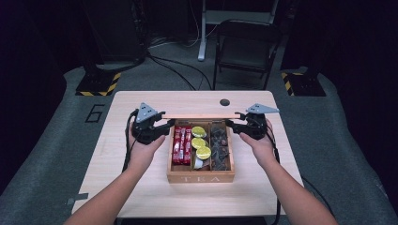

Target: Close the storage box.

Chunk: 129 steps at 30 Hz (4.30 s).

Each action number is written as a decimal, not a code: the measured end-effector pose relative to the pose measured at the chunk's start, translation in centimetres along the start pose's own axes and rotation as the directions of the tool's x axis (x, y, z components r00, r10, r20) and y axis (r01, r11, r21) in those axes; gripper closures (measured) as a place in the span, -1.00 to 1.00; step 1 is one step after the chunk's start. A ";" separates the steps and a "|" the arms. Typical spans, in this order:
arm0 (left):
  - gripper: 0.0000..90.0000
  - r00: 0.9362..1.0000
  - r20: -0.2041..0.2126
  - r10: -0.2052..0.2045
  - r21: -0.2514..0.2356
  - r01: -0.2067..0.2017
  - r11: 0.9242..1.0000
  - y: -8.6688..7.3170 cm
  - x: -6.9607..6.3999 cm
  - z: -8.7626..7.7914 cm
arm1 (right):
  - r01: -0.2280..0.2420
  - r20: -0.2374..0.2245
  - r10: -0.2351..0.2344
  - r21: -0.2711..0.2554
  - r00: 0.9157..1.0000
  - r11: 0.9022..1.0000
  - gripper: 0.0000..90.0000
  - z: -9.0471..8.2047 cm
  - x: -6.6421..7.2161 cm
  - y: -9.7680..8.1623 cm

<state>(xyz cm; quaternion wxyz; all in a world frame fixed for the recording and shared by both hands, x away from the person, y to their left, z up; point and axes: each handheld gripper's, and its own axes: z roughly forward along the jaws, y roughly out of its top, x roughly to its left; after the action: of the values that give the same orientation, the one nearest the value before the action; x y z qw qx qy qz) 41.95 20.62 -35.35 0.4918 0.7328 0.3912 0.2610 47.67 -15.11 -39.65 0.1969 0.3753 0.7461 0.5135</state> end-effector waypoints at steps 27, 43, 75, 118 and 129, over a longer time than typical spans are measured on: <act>0.16 0.997 0.031 0.077 0.011 -0.078 0.997 -4.0 -1.5 -1.7 | 0.076 -0.040 -0.078 -0.034 0.996 0.996 -0.10 -4.8 3.8 -2.8; 0.14 0.994 0.074 0.080 0.040 -0.083 0.996 -6.1 -1.9 -2.5 | 0.062 -0.027 -0.063 -0.052 0.998 0.997 -0.07 -6.9 5.2 -4.4; 0.14 0.991 0.134 0.020 0.075 -0.030 0.997 -10.3 -2.8 -3.4 | 0.136 -0.048 -0.134 0.038 0.990 0.990 0.07 -7.2 6.8 -7.6; 0.09 0.984 0.177 -0.018 0.152 -0.010 0.988 -13.8 -3.8 -2.6 | 0.120 -0.089 -0.106 0.162 0.990 0.979 0.00 -5.8 7.3 -11.0; 0.04 0.985 0.171 0.007 0.184 -0.039 0.982 -14.2 -4.0 -2.5 | 0.111 -0.100 -0.093 0.197 0.991 0.974 -0.05 -5.8 7.3 -11.4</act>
<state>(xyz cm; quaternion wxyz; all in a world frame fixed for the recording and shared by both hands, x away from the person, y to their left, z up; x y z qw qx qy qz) 33.32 21.61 -47.51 0.4493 0.7998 0.3620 0.1653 34.99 -15.33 -47.10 0.1502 0.3311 0.8207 0.4407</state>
